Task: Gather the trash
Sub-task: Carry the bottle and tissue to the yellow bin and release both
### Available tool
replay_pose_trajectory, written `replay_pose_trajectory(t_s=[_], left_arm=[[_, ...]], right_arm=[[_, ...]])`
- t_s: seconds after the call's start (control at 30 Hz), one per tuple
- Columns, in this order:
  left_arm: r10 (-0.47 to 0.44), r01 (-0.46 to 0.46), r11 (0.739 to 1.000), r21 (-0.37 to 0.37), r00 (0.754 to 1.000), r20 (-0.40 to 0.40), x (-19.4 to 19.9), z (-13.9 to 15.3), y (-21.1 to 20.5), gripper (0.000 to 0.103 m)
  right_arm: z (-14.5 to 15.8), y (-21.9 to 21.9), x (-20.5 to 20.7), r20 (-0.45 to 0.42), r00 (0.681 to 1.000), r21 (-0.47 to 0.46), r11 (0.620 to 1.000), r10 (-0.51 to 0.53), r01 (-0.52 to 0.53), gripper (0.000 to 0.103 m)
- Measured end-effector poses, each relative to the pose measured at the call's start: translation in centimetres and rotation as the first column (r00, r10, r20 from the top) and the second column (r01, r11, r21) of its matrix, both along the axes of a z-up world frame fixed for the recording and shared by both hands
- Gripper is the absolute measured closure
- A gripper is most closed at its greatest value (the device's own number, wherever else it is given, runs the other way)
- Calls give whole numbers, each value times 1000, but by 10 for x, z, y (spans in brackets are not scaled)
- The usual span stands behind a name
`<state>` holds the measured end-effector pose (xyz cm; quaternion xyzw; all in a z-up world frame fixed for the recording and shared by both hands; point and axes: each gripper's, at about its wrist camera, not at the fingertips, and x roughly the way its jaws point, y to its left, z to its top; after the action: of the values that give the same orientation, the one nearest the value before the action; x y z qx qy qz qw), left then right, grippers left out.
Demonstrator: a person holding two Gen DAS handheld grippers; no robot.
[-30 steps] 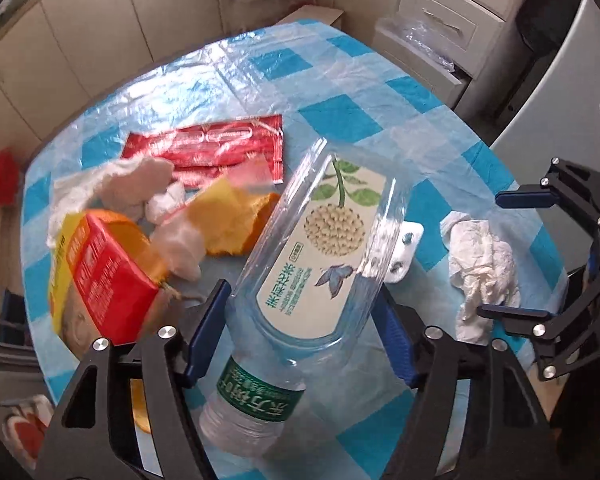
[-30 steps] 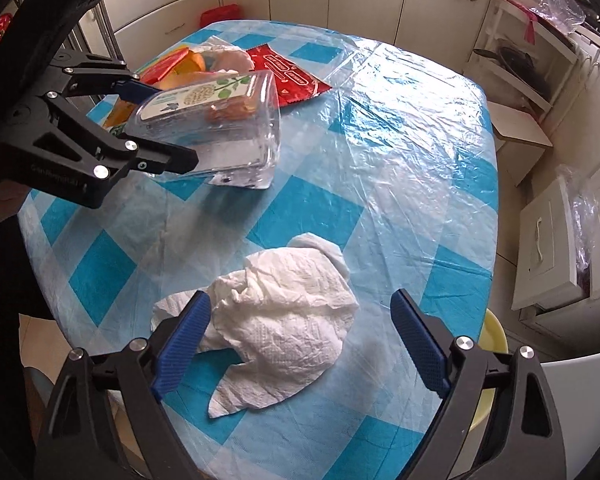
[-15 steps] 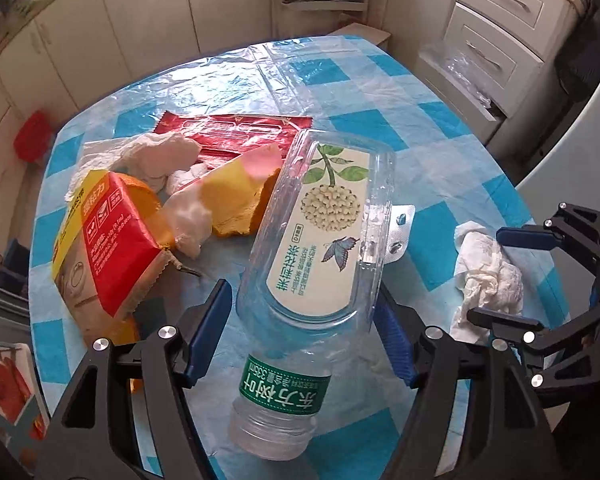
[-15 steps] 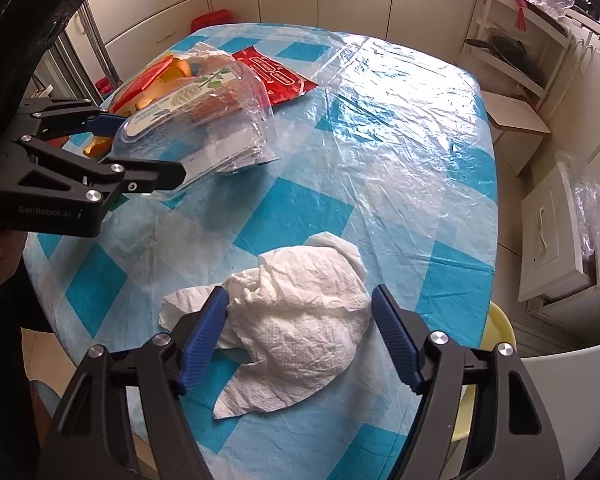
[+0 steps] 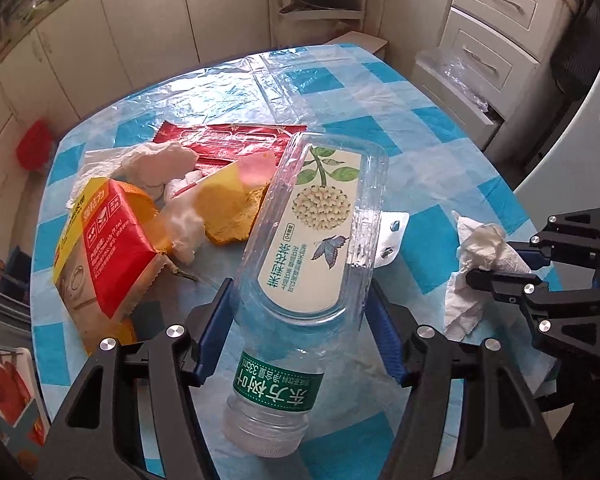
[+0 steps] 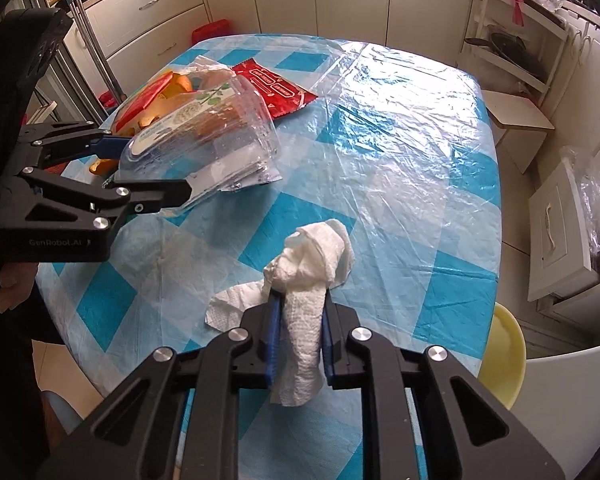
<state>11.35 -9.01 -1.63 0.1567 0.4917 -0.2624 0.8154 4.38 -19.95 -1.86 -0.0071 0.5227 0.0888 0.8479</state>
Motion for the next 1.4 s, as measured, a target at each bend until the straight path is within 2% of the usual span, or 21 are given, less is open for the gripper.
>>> replay_pose_trajectory(t_s=[0.17, 0.27, 0.47, 0.6, 0.73, 0.9, 1.17, 1.23, 1.3, 1.37, 1.4], left_arm=[[32, -31, 999, -20, 999, 19, 4, 6, 4, 46], [73, -71, 996, -57, 996, 45, 8, 17, 13, 47], [114, -98, 975, -197, 991, 70, 10, 40, 26, 48], [97, -77, 962, -261, 993, 66, 6, 50, 24, 48], [77, -62, 946, -319, 996, 37, 3, 56, 15, 48], [38, -30, 925, -380, 999, 15, -10, 65, -10, 48], [-49, 28, 903, -429, 998, -38, -54, 60, -77, 48], [-62, 26, 893, -450, 996, -64, -64, 57, -94, 48], [-66, 16, 882, -471, 994, -90, -72, 54, -110, 48], [-65, 2, 876, -483, 991, -114, -78, 51, -126, 48], [-68, -1, 875, -484, 990, -125, -81, 49, -135, 48]], right_arm=[[4, -2, -1, 18, 1000, 5, 1000, -9, 9, 85], [10, -7, -2, 50, 998, 18, 1000, -27, 26, 85], [27, -20, -3, 127, 989, 44, 996, -78, 73, 85], [40, -44, -4, 168, 975, 46, 990, -143, 137, 85], [48, -85, -12, 191, 946, 42, 965, -263, 260, 85], [35, -134, -26, 155, 902, -2, 913, -402, 407, 85], [-10, -172, -40, 35, 862, -44, 861, -506, 507, 85], [-22, -184, -44, 6, 842, -50, 841, -540, 539, 81], [-33, -196, -50, -26, 819, -52, 819, -573, 571, 62], [-38, -206, -55, -47, 793, -34, 794, -608, 607, 54], [-38, -211, -59, -52, 777, -12, 779, -627, 627, 53]])
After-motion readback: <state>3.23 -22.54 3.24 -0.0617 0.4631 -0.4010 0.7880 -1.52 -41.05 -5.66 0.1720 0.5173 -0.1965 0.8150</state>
